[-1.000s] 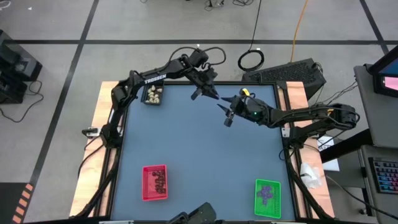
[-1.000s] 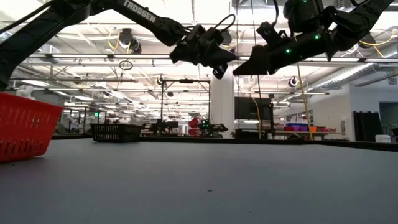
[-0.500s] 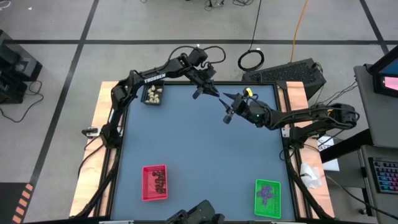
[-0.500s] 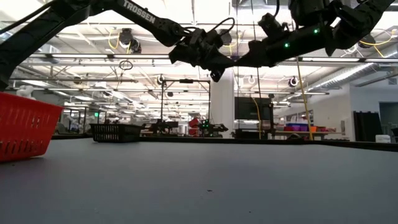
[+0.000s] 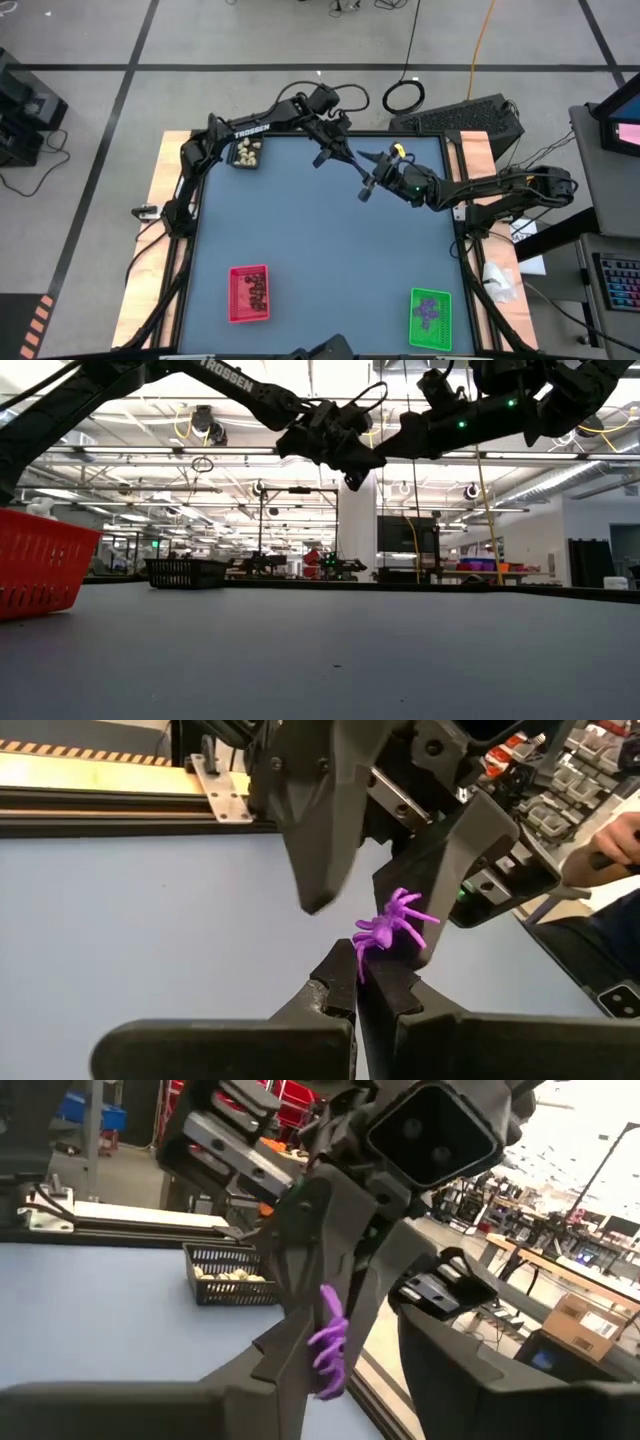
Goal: Sort Halloween decoration
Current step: Put the violet spider toy into the green bin, then return to Home Position
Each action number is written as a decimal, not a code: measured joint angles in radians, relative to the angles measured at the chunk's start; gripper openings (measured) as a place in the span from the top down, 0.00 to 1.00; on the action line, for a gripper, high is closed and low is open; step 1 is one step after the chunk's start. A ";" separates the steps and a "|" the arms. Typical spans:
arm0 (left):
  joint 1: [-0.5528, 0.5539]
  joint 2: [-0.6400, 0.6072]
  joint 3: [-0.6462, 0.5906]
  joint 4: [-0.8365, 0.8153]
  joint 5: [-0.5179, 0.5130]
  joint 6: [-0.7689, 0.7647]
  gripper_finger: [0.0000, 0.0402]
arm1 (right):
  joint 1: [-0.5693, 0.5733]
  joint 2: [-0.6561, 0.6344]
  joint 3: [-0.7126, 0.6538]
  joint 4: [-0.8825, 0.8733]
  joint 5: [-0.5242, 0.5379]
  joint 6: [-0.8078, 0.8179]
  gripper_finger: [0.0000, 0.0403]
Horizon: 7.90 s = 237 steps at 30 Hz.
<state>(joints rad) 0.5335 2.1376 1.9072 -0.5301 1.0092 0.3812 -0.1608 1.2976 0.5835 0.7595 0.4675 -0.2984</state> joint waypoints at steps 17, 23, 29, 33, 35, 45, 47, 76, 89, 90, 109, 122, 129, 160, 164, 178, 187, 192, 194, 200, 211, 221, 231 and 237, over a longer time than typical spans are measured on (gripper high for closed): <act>-0.006 0.000 0.000 -0.001 -0.091 -0.010 0.99 | 0.005 0.001 -0.001 -0.013 -0.016 -0.021 0.97; -0.006 0.000 0.000 -0.006 -0.229 -0.010 0.86 | 0.006 0.000 -0.001 -0.001 -0.025 -0.021 0.99; -0.006 -0.007 0.000 -0.019 -0.465 0.041 0.70 | 0.006 0.000 -0.001 -0.007 -0.025 -0.021 0.99; -0.011 -0.051 0.000 -0.062 -0.530 0.120 0.70 | 0.006 0.000 -0.001 -0.018 -0.025 -0.022 0.99; -0.016 -0.076 0.000 -0.097 -0.549 0.120 0.75 | 0.004 0.000 0.000 -0.054 -0.025 -0.024 0.99; -0.062 -0.079 -0.086 -0.077 -0.724 -0.034 0.99 | -0.006 0.000 0.000 -0.105 -0.027 -0.006 0.99; -0.076 -0.077 -0.116 -0.044 -0.791 -0.058 1.00 | -0.006 0.000 0.000 -0.112 -0.027 -0.006 0.99; -0.340 -0.637 -1.017 0.586 -1.197 -0.272 1.00 | 0.030 0.000 0.000 -0.158 -0.080 0.011 0.99; -0.593 -0.860 -1.353 0.839 -1.327 -0.324 1.00 | 0.187 -0.018 0.114 -0.534 -0.078 0.160 0.99; -0.608 -0.869 -1.362 0.847 -1.330 -0.324 1.00 | 0.207 -0.018 0.142 -0.591 -0.079 0.184 0.99; -0.866 -0.949 -1.426 0.906 -1.432 -0.306 1.00 | 0.649 -0.026 0.422 -1.425 -0.330 0.984 0.99; -0.869 -0.950 -1.426 0.913 -1.439 -0.295 1.00 | 0.969 -0.008 0.427 -1.511 -0.499 1.657 0.99; -0.869 -0.950 -1.426 0.913 -1.456 -0.289 1.00 | 1.063 0.098 0.427 -1.544 -0.569 1.806 0.99; -0.869 -0.949 -1.425 0.913 -1.459 -0.298 1.00 | 1.012 0.283 0.456 -1.552 -0.577 1.693 0.73; -0.866 -0.967 -1.425 0.903 -1.369 -0.298 1.00 | 1.012 0.230 0.487 -1.586 -0.572 1.624 0.74; -0.777 -1.091 -1.424 0.822 -1.194 -0.293 1.00 | 0.861 0.085 0.487 -1.631 -0.226 0.999 1.00; -0.701 -1.092 -1.424 0.834 -1.085 -0.238 1.00 | 0.621 -0.095 0.272 -1.288 -0.207 0.571 1.00; -0.647 -1.092 -1.424 0.846 -1.007 -0.236 1.00 | 0.480 -0.182 0.157 -1.046 -0.247 0.350 1.00; -0.624 -1.092 -1.424 0.853 -0.963 -0.236 1.00 | 0.424 -0.212 0.117 -0.953 -0.292 0.282 1.00; -0.562 -1.101 -1.424 0.865 -0.930 -0.209 1.00 | 0.273 -0.285 0.005 -0.748 -0.401 0.161 1.00; -0.464 -1.114 -1.424 0.866 -0.863 -0.158 1.00 | 0.085 -0.403 -0.224 -0.418 -0.553 0.085 1.00; -0.427 -1.117 -1.424 0.865 -0.836 -0.156 1.00 | 0.026 -0.636 -0.428 -0.316 -0.576 0.135 1.00; -0.420 -1.118 -1.424 0.915 -0.833 -0.155 1.00 | -0.009 -0.997 -0.563 -0.362 -0.574 0.149 1.00; -0.402 -1.157 -1.425 0.907 -0.806 -0.156 1.00 | -0.036 -1.186 -0.564 -0.531 -0.574 0.149 1.00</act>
<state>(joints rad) 0.1317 0.9805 0.4820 0.3770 0.2035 0.2256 -0.1973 0.1115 0.0193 0.2288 -0.1066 -0.1494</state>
